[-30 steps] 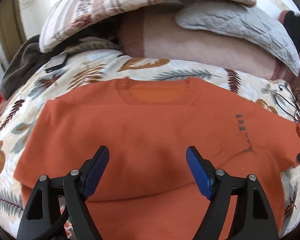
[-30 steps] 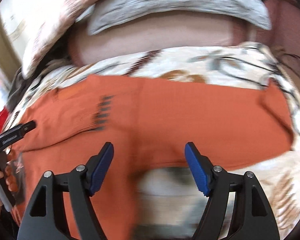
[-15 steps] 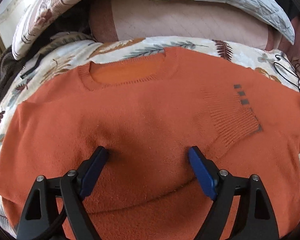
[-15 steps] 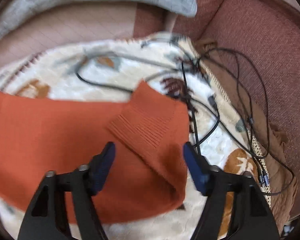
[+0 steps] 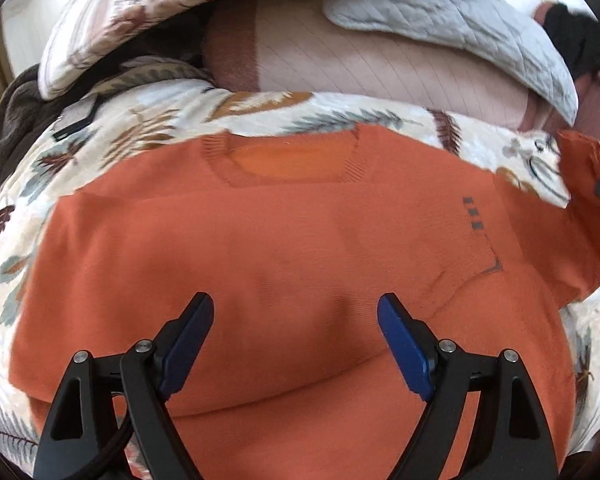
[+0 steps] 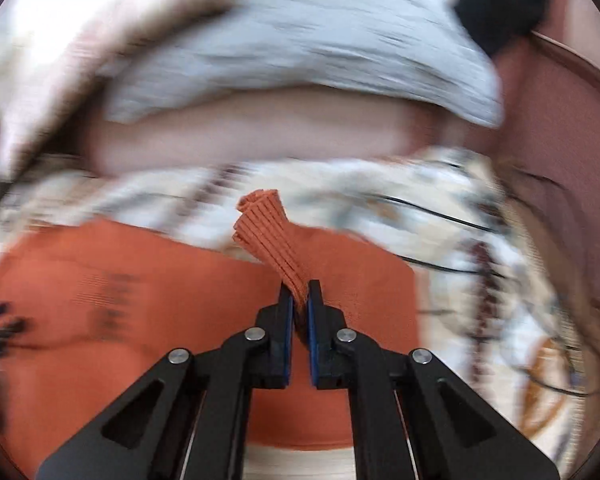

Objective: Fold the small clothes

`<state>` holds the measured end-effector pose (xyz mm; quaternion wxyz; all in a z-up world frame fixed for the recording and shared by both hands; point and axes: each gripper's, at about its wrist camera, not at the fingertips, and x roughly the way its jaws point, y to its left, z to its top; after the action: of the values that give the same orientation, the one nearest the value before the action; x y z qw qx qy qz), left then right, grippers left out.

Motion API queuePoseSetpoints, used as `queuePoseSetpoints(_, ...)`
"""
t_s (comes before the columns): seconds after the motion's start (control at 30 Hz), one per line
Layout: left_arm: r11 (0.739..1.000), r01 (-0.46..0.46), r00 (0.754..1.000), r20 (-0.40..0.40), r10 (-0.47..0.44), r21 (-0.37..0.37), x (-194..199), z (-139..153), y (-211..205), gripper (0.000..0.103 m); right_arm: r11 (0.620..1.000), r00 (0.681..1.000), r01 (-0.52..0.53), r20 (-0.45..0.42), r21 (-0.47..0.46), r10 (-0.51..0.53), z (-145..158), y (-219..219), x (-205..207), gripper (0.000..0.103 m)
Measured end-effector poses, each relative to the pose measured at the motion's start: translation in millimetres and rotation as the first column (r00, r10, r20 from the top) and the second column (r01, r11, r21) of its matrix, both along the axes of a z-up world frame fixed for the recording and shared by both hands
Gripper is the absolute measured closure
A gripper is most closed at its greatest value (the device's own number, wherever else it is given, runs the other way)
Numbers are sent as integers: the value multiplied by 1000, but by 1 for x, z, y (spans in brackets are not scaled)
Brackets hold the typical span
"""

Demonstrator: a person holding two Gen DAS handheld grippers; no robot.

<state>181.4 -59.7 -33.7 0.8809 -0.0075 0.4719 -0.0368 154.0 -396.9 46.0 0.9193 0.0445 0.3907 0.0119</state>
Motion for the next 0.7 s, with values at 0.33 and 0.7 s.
queuePoseSetpoints(0.33, 994, -88, 996, 4, 89, -69, -11, 11, 76, 18, 885, 926, -345, -40, 312, 375, -58, 219, 35, 94)
queuePoseSetpoints(0.7, 989, -65, 998, -30, 62, -130, 19, -1, 55, 18, 930, 942, -295, -96, 219, 321, -62, 171, 2, 49)
